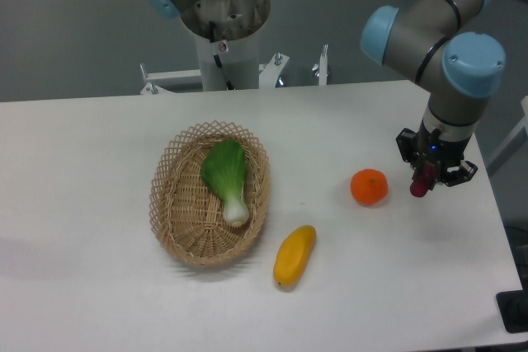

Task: Place the sweet potato in the basket
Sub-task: 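Carry the held purple sweet potato over to the wicker basket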

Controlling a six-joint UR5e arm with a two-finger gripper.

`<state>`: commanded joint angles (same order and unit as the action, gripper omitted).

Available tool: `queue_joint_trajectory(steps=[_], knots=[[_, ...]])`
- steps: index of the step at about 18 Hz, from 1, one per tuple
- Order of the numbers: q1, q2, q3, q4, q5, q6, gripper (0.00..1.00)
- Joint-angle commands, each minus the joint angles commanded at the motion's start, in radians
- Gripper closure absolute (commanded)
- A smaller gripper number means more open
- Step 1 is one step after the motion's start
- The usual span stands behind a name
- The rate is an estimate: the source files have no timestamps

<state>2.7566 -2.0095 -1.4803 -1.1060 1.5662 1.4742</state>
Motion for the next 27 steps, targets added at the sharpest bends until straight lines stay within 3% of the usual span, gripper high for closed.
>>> queue_joint_trajectory(steps=[9, 21, 27], knots=[[-0.058, 0.009, -0.012, -0.002, 0.002, -0.067, 0.98], [-0.339, 0.051, -0.101, 0.003, 0.002, -0.255, 0.99], [-0.443, 0.1, -0.208, 0.011, 0.011, -0.232, 0.99]])
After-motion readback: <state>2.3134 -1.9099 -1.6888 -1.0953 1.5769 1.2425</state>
